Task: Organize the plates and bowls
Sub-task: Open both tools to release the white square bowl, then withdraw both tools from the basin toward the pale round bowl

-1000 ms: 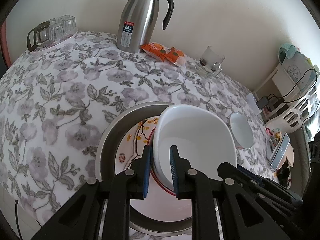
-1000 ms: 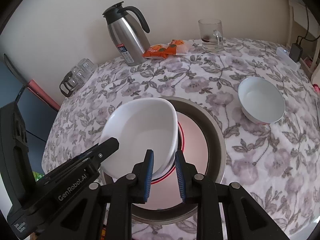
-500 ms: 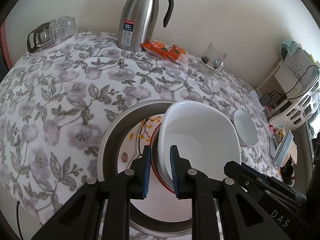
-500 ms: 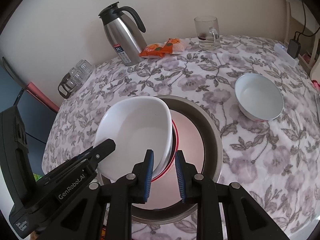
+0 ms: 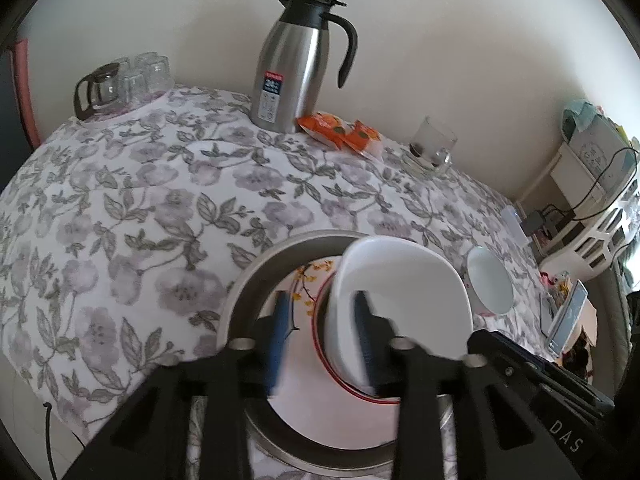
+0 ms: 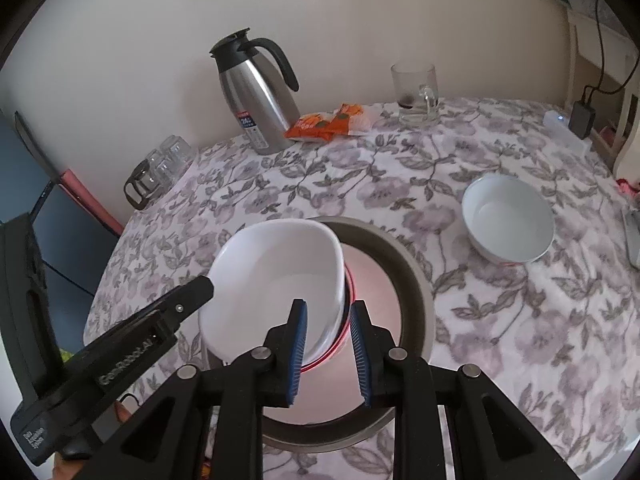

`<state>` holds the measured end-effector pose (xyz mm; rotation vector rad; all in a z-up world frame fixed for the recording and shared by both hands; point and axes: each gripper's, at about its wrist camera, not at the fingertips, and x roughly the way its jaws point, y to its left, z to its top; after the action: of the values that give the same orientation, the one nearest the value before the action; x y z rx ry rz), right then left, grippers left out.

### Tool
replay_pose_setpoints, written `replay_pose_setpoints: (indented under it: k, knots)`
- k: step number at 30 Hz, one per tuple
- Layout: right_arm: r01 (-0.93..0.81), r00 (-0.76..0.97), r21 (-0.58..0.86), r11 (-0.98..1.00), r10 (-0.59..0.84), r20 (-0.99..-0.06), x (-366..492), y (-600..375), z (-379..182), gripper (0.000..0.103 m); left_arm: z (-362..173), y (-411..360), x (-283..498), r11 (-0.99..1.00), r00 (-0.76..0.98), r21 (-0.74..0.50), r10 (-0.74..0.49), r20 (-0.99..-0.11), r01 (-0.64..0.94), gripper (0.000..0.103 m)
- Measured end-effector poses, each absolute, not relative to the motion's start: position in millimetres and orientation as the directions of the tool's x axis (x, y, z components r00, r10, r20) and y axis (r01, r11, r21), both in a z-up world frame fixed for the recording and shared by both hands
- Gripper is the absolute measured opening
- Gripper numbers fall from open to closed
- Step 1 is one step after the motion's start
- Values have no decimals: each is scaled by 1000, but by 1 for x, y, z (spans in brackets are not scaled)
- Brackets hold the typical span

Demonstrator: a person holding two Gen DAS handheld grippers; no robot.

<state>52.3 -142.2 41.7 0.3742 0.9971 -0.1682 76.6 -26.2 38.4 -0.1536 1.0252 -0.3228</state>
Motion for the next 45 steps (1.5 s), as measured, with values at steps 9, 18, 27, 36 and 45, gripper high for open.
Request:
replay_pose_setpoints:
  k: [9,18,27,36,45]
  knots:
    - [332,563,233,914,6,-827,47,-153,46,47,41,-19,76,963,505,-232,-271,-820,140,60]
    - [347,562,232,909,-4,-827,45,-156,46,68,36,-11,77,975,512,-202,-220,-831,91,76]
    - [374,561,229,899,-23,-828,42,-163,43,93,32,-5,76,986,526,-158,-160,-835,49,92]
    - [369,576,230,900,-27,-817,38,-167,44,103,32,-6,74,988,527,-144,-147,-837,46,96]
    - [371,589,235,899,-32,-807,33,-181,43,103,45,-16,73,984,567,-160,-176,-805,79,96]
